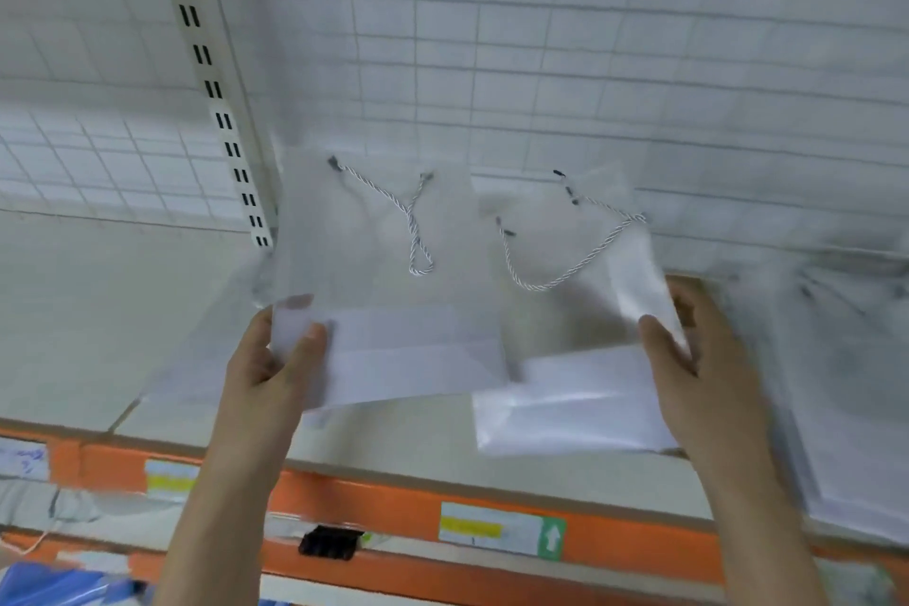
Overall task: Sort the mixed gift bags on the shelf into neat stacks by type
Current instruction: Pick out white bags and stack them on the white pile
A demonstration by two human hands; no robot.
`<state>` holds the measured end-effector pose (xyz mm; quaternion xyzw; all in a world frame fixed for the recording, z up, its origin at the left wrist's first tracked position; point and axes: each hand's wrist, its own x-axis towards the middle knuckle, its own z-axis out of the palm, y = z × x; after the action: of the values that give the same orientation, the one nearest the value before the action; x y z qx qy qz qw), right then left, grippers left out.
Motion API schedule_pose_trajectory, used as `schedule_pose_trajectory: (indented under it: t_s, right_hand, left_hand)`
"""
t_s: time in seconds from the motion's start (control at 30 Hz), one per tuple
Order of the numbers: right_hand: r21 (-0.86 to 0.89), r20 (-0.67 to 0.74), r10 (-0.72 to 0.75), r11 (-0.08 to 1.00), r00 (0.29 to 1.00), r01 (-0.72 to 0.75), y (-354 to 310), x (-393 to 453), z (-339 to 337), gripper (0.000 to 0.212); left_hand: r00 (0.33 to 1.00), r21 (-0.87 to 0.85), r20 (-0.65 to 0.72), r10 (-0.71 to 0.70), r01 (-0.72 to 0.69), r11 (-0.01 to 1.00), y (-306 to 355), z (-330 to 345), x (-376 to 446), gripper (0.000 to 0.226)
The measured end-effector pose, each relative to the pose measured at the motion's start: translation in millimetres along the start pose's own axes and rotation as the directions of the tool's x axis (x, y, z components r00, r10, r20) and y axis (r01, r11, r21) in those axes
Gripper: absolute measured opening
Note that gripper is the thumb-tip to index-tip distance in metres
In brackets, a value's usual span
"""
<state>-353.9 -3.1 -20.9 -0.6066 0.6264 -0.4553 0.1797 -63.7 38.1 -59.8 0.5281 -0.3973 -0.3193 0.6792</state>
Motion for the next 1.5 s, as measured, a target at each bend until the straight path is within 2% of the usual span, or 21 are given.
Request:
schedule_pose_trajectory:
  t_s: [0.27, 0.4, 0.6, 0.63, 0.7, 0.8, 0.87, 0.9, 1.1, 1.2, 1.3, 1.37, 1.4, 1.43, 1.5]
  right_hand:
    - [0.081, -0.133, 0.094, 0.993, 0.987, -0.084, 72.4, 3.2, -106.9, 0.039]
    - [0.041, -0.197, 0.100, 0.995, 0.975, -0.093, 121.3, 14.8, -173.3, 0.038]
    - [0.009, -0.272, 0.184, 0.982, 0.945, -0.188, 191.8, 42.9, -265.5, 0.041]
    - [0.012, -0.267, 0.184, 0.982, 0.946, -0.188, 200.2, 47.1, -276.8, 0.036]
    - [0.002, -0.241, 0.190, 0.981, 0.952, -0.195, 219.5, 56.0, -295.6, 0.011]
    - [-0.102, -0.207, 0.212, 0.966, 0.955, -0.237, 248.1, 70.7, -314.0, 0.007]
    - [-0.224, -0.206, 0.208, 0.941, 0.956, -0.253, 265.1, 81.6, -321.0, 0.035]
    - [-0.270, -0.216, 0.202, 0.928, 0.955, -0.257, 271.9, 86.4, -322.9, 0.041]
    - [-0.483, -0.274, 0.097, 0.846, 0.957, -0.224, 309.4, 105.9, -314.0, 0.029]
    - [-0.564, -0.319, -0.010, 0.806, 0.948, -0.181, 328.1, 108.9, -305.2, 0.033]
    - [-0.593, -0.340, -0.049, 0.786, 0.939, -0.173, 333.1, 110.3, -301.9, 0.037]
    - [-0.585, -0.375, -0.084, 0.794, 0.923, -0.166, 328.1, 107.9, -298.8, 0.037]
    - [-0.582, -0.396, -0.108, 0.798, 0.912, -0.159, 323.9, 105.3, -296.6, 0.037]
    - [-0.578, -0.414, -0.131, 0.802, 0.901, -0.150, 318.2, 102.1, -293.6, 0.036]
    - [-0.564, -0.413, -0.150, 0.817, 0.898, -0.123, 309.0, 96.4, -285.2, 0.031]
  left_hand:
    - [0.996, -0.074, 0.090, -0.027, 0.034, 0.997, 0.5, 118.4, -44.2, 0.022]
    - [0.990, -0.120, 0.128, -0.057, 0.072, 0.990, 0.6, 192.2, -73.3, 0.019]
    - [0.977, -0.127, 0.198, -0.081, 0.108, 0.986, 0.9, 282.8, -115.9, 0.015]
    - [0.976, -0.122, 0.200, -0.085, 0.110, 0.986, 1.2, 294.3, -122.3, 0.015]
    - [0.973, -0.103, 0.211, -0.097, 0.121, 0.987, 0.9, 313.2, -134.7, 0.015]
    - [0.962, -0.074, 0.249, -0.113, 0.136, 0.988, -0.8, 331.2, -151.5, 0.019]
    - [0.956, -0.072, 0.261, -0.133, 0.156, 0.985, -3.1, 338.8, -158.4, 0.024]
    - [0.956, -0.077, 0.258, -0.142, 0.167, 0.983, -4.6, 341.9, -160.9, 0.026]
    - [0.956, -0.016, 0.244, -0.161, 0.170, 0.985, -4.2, 363.0, -170.4, 0.018]
    - [0.951, 0.054, 0.246, -0.186, 0.178, 0.983, -5.4, 374.1, -171.4, 0.017]
    - [0.935, 0.095, 0.274, -0.224, 0.205, 0.974, -7.8, 381.8, -172.5, 0.016]
    - [0.951, 0.204, 0.247, -0.186, 0.137, 0.969, -10.6, 384.8, -173.1, 0.011]
    - [0.967, 0.341, 0.219, -0.130, 0.049, 0.939, -13.0, 385.3, -172.5, 0.005]
    - [0.979, 0.499, 0.191, -0.073, -0.033, 0.866, -14.9, 386.1, -171.9, 0.006]
    - [0.989, 0.740, 0.148, 0.012, -0.119, 0.662, -20.8, 386.1, -169.8, 0.020]
